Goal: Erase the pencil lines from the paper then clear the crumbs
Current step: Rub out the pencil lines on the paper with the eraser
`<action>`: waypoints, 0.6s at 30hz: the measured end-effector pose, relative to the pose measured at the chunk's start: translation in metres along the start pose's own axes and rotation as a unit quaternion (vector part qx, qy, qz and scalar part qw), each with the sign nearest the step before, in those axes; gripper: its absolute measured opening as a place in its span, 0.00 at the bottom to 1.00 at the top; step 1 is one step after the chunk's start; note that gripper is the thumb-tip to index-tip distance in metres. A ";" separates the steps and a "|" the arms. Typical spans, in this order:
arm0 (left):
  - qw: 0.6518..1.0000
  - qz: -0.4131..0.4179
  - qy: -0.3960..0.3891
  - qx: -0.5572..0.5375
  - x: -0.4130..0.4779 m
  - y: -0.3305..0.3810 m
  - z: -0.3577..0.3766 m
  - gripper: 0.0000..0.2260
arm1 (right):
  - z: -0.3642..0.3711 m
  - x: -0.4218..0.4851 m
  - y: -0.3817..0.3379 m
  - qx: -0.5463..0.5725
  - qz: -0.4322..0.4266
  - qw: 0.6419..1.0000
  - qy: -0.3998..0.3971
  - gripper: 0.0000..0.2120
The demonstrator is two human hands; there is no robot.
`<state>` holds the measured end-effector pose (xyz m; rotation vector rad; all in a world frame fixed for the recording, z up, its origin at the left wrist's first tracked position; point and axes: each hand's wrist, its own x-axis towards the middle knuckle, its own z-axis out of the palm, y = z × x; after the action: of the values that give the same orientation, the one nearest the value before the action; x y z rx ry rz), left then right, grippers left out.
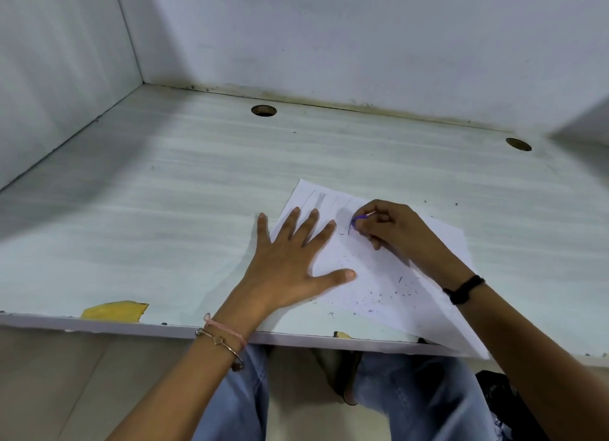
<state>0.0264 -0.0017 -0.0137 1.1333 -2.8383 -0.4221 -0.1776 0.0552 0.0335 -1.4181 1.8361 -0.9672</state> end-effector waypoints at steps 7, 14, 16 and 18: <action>0.993 -0.004 0.092 0.077 0.011 0.017 -0.006 0.48 | 0.006 -0.021 0.001 0.034 -0.005 0.999 -0.005 0.01; 0.999 -0.007 0.031 0.014 0.022 0.016 0.005 0.46 | 0.018 -0.010 -0.007 -0.102 -0.039 0.994 -0.008 0.02; 0.999 -0.007 0.030 0.029 0.024 0.015 0.006 0.46 | 0.021 -0.008 -0.010 -0.137 -0.057 0.989 -0.025 0.04; 0.999 -0.009 0.025 0.026 0.024 0.014 0.007 0.45 | 0.017 0.001 -0.011 -0.166 -0.054 0.985 -0.010 0.03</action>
<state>-0.0015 -0.0073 -0.0177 1.1607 -2.8145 -0.3196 -0.1585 0.0495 0.0333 -1.7329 1.9893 -0.7169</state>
